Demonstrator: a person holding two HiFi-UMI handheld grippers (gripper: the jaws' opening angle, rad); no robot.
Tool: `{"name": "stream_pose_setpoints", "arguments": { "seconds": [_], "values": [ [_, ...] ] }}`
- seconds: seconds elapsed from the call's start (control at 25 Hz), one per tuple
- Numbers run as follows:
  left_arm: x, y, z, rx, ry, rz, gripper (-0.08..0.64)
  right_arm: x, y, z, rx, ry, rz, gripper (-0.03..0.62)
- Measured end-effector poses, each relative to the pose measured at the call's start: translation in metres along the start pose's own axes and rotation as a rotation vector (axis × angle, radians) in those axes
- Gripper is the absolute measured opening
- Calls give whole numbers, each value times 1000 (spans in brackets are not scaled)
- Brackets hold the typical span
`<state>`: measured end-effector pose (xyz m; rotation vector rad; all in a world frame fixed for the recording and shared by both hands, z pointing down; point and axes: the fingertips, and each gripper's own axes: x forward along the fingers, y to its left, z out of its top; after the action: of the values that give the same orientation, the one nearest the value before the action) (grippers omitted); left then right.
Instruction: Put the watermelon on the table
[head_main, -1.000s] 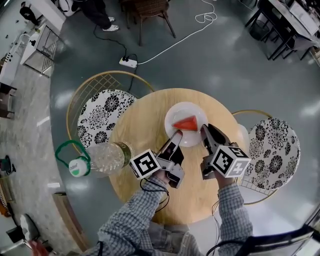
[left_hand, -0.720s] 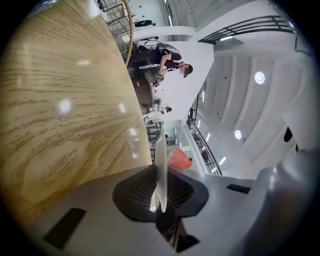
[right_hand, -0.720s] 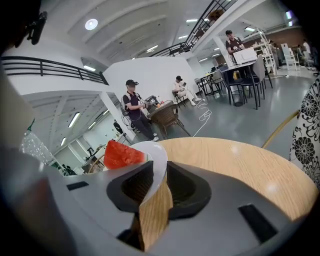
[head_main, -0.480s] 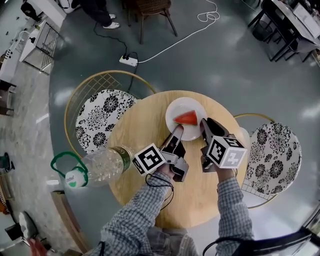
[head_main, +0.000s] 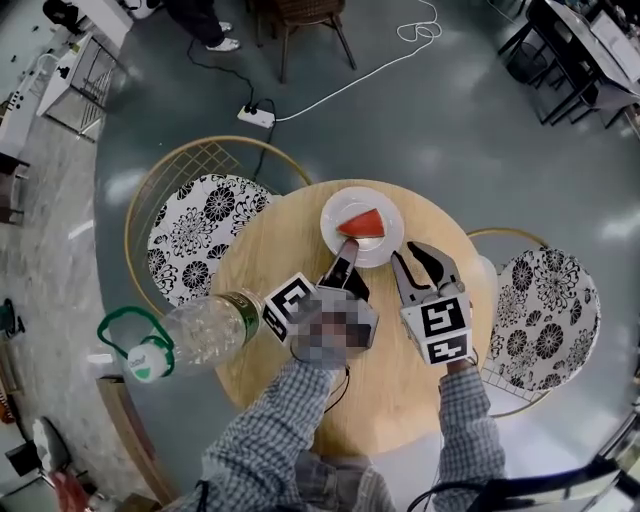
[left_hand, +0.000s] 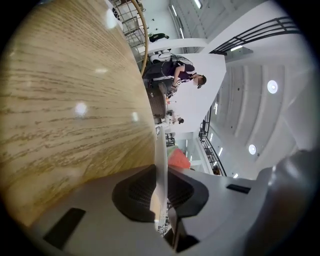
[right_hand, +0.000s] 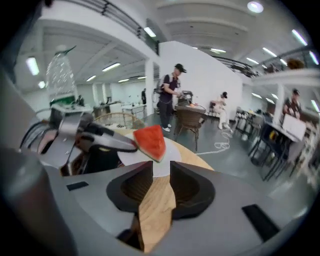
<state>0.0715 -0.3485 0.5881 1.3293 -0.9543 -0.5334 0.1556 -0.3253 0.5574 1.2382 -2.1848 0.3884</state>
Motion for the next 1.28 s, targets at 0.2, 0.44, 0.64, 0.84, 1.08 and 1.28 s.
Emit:
{"name": "stream_pose_setpoints", "arguments": {
  "seconds": [0.2,0.44,0.64,0.84,1.08,1.28],
  "values": [
    [0,4,2,-20,-10,33,28,-1,41,-7,-545,67,65,91],
    [0,5,1,-30,-5,59,28,11,51,-20,-850,117,64,82],
    [-1,4,1,-5,18,90,28,11,53,-22,-906,134,90,37],
    [-8,1,-11,-14,66,71,32,9,51,-21,-904,144,82,37],
    [-37,7,-50,-33,183,64,34,14,58,-24,-917,145,103,37],
    [-72,16,-65,5,245,89,34,22,71,-30,-913,153,147,35]
  ]
}}
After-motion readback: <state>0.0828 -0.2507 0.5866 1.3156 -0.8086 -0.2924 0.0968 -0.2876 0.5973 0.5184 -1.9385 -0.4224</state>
